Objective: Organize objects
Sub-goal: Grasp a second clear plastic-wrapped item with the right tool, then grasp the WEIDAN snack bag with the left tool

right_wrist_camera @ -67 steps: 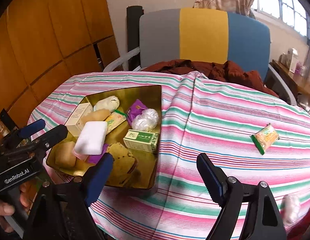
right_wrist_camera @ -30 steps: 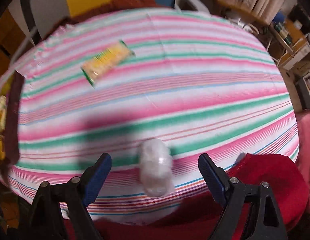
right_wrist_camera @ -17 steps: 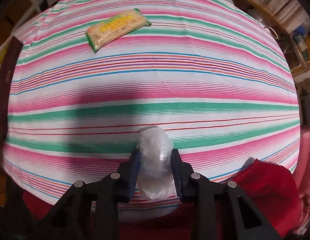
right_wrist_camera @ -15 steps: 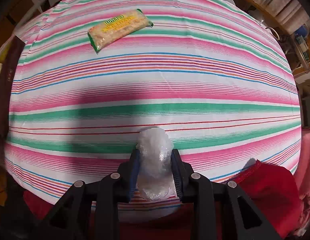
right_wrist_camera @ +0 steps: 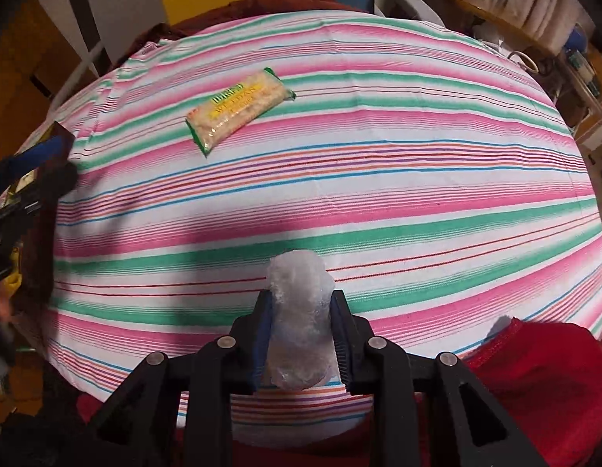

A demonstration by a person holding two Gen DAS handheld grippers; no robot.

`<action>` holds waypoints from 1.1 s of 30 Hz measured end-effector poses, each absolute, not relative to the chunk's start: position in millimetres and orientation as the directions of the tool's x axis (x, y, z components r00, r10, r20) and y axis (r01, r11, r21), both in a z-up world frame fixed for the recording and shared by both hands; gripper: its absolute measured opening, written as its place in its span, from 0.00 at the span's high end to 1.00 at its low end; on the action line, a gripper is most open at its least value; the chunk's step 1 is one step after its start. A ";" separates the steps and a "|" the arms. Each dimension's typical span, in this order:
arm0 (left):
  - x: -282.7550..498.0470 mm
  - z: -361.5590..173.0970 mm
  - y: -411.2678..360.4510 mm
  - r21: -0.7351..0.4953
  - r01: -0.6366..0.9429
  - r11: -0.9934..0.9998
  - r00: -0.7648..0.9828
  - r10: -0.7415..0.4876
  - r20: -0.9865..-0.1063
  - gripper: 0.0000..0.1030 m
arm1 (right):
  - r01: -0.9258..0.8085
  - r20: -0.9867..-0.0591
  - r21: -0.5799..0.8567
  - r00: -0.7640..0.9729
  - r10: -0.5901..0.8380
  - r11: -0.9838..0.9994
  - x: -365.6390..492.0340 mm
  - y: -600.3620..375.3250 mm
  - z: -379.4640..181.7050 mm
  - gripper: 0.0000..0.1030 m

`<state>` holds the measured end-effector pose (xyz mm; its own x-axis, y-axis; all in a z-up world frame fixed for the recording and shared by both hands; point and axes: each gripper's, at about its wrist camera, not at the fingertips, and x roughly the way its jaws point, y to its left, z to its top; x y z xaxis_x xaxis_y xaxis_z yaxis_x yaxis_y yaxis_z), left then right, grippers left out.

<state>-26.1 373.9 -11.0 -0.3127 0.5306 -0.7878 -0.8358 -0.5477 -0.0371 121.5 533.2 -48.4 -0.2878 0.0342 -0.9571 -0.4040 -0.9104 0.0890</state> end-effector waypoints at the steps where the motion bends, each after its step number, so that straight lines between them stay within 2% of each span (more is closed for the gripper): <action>1: -26.9 -13.6 382.6 -0.026 -0.845 -0.534 -0.310 0.529 -0.790 0.24 | -0.403 -0.956 0.097 -0.293 0.029 -0.910 122.4 533.8 -47.5 0.71; 10: -43.3 -54.5 464.6 0.120 -0.913 -0.389 -0.308 0.468 -0.828 0.24 | -0.379 -0.945 0.135 -0.326 -0.004 -0.915 121.7 524.9 -49.7 0.71; 24: -69.8 -90.4 498.2 0.096 -0.938 -0.334 -0.244 0.437 -0.865 0.24 | -0.386 -0.947 0.160 -0.319 -0.031 -0.909 114.9 526.3 -54.6 0.71; 28: -78.4 -92.2 499.1 0.029 -0.929 -0.370 -0.203 0.441 -0.874 0.26 | -0.393 -0.952 0.148 -0.304 -0.024 -0.908 111.1 526.6 -58.4 0.71; 31: -78.1 -91.0 491.9 0.025 -0.918 -0.395 -0.217 0.450 -0.866 0.34 | -0.391 -0.958 0.135 -0.285 -0.019 -0.911 110.3 525.0 -59.3 0.71; 33: -72.2 -88.5 485.3 0.036 -0.917 -0.396 -0.230 0.455 -0.860 0.51 | -0.388 -0.960 0.132 -0.280 -0.020 -0.912 110.5 524.6 -58.9 0.71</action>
<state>-72.2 485.3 -88.5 -0.2304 0.4552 -0.8601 -0.9175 -0.3961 0.0362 110.5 524.6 -58.9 -0.2802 -0.0198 -0.9597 -0.3884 -0.9120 0.1322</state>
